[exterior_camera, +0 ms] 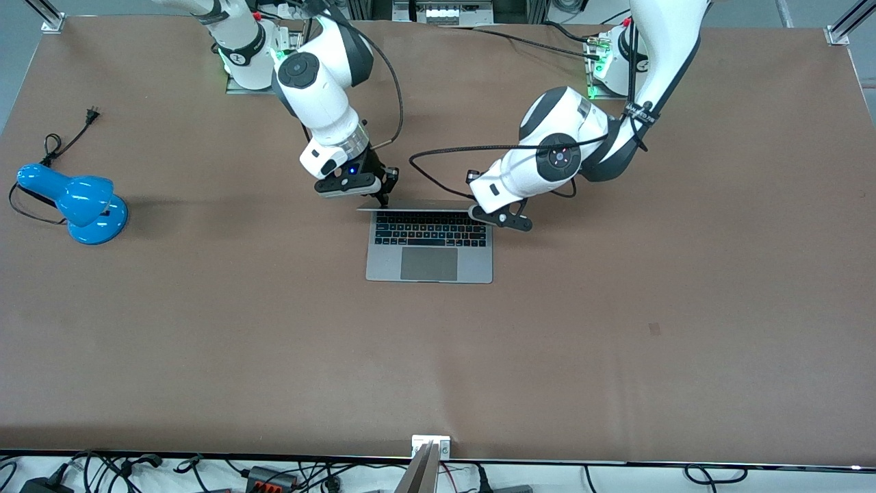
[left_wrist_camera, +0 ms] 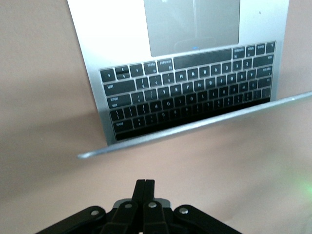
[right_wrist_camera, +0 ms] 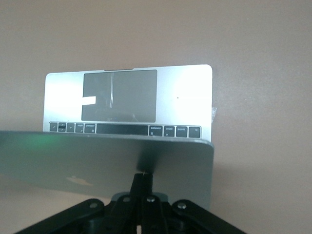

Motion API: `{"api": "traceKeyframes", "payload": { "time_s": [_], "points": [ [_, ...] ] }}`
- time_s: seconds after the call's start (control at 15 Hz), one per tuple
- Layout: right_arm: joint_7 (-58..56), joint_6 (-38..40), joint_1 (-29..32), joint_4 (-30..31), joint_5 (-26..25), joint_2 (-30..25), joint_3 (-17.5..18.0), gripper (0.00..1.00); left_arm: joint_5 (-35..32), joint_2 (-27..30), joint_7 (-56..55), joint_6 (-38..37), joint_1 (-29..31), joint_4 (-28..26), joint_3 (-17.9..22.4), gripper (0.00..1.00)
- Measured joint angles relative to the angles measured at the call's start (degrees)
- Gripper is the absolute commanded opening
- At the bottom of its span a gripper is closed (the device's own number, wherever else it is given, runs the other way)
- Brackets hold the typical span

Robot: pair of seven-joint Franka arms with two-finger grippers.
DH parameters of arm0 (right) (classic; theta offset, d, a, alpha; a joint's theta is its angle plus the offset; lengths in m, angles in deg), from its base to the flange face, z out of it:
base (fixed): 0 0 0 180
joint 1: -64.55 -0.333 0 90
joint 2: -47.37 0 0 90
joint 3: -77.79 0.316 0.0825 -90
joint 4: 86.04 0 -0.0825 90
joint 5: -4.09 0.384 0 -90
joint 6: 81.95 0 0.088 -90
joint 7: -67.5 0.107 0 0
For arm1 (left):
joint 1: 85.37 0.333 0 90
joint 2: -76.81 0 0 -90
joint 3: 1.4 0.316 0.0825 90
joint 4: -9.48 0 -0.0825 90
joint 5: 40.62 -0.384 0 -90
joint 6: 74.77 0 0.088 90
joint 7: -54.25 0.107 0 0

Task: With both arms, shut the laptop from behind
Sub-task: 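Push the screen down toward the keyboard with both grippers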

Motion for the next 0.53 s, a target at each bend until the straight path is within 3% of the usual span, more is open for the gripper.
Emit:
{"api": "traceKeyframes", "payload": {
  "time_s": [0.53],
  "points": [
    [-0.1, -1.34, 1.04, -3.57, -0.06, 4.99, -0.1, 0.0, -3.58, -6.27, -0.69, 0.1, 0.02, 4.97, 0.07, 0.0]
  ]
}}
